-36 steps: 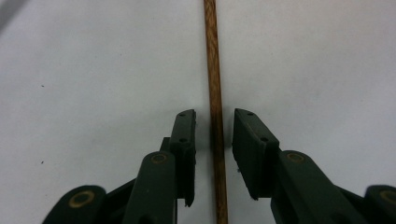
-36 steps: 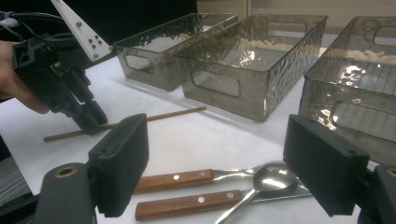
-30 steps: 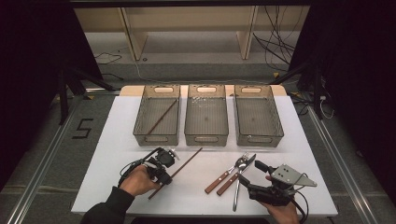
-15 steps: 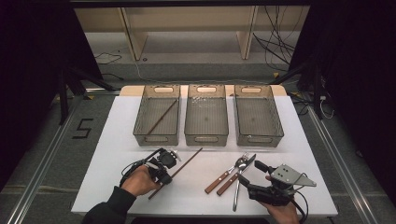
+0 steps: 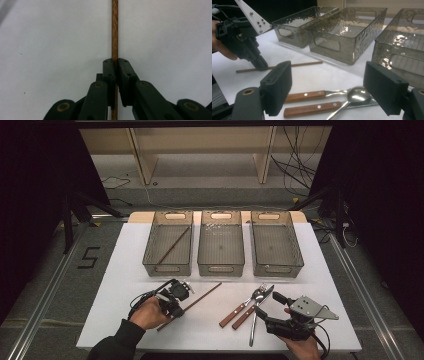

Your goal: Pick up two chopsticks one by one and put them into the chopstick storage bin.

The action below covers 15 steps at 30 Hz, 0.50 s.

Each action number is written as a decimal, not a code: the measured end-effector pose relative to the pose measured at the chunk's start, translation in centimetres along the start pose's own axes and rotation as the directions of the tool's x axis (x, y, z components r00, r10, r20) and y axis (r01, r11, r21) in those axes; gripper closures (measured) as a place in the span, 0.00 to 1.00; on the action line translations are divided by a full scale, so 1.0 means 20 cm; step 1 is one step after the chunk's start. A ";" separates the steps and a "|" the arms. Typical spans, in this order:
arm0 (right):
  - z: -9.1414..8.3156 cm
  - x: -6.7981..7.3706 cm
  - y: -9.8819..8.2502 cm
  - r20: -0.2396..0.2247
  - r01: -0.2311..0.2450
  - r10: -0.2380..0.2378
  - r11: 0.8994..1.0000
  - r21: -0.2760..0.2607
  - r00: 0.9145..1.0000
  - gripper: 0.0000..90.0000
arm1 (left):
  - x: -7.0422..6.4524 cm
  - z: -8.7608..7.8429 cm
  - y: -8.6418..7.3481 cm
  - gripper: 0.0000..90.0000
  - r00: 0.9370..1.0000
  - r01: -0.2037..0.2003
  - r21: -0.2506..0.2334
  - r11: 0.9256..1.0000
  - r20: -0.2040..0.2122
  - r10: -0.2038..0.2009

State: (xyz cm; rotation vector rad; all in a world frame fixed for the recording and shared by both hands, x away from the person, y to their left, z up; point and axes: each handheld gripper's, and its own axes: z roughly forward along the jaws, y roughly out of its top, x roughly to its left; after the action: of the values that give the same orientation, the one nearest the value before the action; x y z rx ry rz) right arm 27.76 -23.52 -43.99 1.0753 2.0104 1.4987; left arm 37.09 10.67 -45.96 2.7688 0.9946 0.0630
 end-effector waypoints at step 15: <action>0.00 0.00 0.00 0.001 -0.001 0.001 1.000 -0.001 1.000 0.26 | -0.01 -0.12 -0.01 0.94 0.999 -0.024 -0.068 0.997 0.021 0.025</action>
State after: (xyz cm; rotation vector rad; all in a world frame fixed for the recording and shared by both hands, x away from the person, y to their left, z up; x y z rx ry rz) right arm 27.74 -23.57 -43.98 1.0765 2.0086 1.4999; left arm 36.64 11.12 -43.74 2.7151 0.9355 0.0688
